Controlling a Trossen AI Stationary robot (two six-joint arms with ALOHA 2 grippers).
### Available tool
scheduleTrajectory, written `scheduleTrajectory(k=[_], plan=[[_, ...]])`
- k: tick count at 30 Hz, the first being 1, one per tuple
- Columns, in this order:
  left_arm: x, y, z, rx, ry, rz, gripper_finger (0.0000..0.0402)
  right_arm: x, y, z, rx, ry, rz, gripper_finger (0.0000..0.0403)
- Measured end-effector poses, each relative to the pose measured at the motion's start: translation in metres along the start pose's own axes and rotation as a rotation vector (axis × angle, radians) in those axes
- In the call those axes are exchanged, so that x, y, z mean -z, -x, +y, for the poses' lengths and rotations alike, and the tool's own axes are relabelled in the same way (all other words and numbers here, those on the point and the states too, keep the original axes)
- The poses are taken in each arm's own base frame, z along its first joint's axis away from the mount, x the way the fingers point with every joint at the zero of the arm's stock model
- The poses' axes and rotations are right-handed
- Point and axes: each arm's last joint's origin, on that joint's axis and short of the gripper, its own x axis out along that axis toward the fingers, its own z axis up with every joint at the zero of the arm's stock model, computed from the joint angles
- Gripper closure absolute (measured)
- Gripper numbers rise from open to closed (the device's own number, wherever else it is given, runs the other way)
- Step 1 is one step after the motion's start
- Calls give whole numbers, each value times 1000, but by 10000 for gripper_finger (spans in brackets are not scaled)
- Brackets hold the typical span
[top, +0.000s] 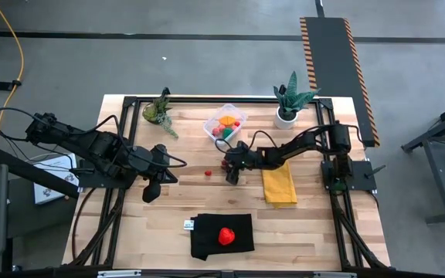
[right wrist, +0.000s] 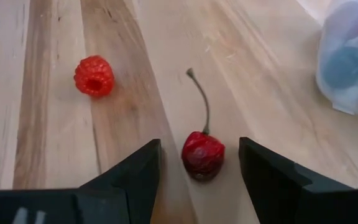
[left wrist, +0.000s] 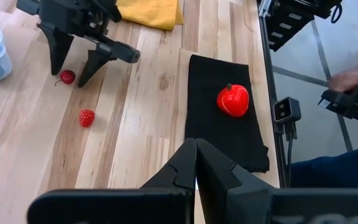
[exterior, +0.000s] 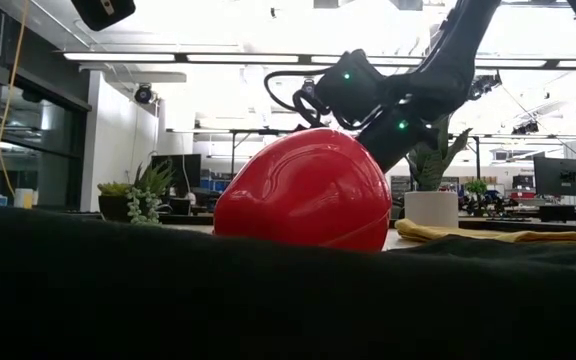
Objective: Pick and placing Produce into tupperware
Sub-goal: Put the red cherry into the transparent bin
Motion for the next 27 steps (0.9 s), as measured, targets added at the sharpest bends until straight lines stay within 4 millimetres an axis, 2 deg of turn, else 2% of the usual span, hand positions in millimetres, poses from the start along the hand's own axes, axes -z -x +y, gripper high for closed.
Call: scheduleTrajectory(k=[12,27], plan=[[0,0,0,0,-18,0,401,1,1,4,21,-15,-2,206],[0,0,0,0,-17,0,401,0,1,4,41,-29,-14,278]])
